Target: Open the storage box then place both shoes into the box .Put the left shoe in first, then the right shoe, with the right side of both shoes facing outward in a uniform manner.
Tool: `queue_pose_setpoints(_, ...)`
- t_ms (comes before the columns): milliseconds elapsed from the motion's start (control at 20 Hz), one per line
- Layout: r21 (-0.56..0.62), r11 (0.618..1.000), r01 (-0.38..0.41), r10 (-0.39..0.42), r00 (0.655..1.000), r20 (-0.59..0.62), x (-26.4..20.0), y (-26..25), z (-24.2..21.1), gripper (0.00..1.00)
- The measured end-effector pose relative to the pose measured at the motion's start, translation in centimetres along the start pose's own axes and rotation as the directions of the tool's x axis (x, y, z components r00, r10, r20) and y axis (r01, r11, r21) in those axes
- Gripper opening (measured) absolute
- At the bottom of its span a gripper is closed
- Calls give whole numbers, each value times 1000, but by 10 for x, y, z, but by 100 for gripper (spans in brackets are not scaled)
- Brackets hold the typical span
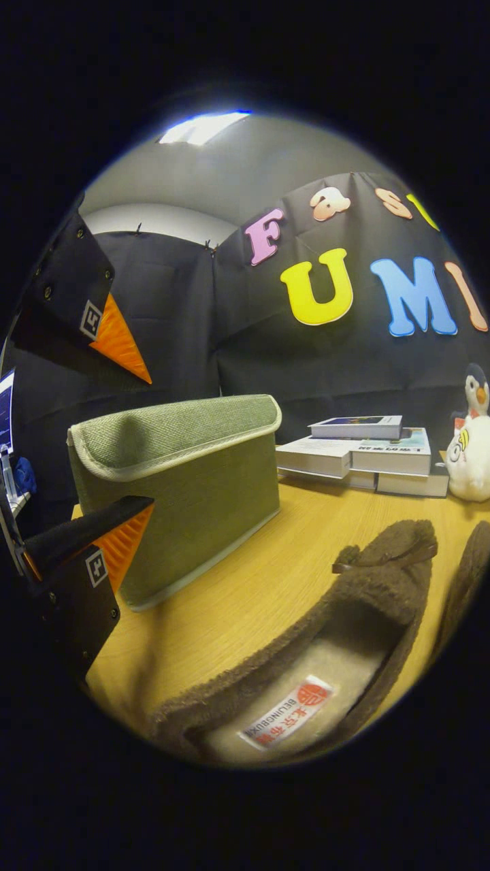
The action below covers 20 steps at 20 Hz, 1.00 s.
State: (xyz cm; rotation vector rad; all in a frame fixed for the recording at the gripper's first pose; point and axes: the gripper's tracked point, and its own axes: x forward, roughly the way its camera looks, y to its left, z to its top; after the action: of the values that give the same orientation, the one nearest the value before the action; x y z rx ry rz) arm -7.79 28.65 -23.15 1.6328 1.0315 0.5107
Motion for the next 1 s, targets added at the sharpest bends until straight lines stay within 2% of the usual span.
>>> queue_pose_setpoints(200, 18, 1000, -3, 3, 1000, -22, 0, 2, -3, 95)
queue_pose_setpoints(250, 25, 1000, -3, 4, 1000, -16, -1, 2, -2, 80)
queue_pose_setpoints(300, 34, 999, -15, 15, 1000, -23, -1, 6, -3, 72)
queue_pose_setpoints(450, 35, 999, -23, 25, 999, -43, -2, 9, -7, 72)
queue_pose_setpoints(500, 26, 1000, -5, 6, 999, -47, 0, 5, -8, 72)
queue_pose_setpoints(600, 29, 1000, 8, -8, 1000, -18, -3, 2, 1, 34)
queue_pose_setpoints(750, -2, 1000, 1, -1, 999, -54, -6, 4, -10, 32)
queue_pose_setpoints(850, -36, 999, -28, 27, 999, -38, -9, 15, -2, 8)
queue_pose_setpoints(1000, -155, 986, -59, 44, 994, -100, -9, 36, -21, 7)
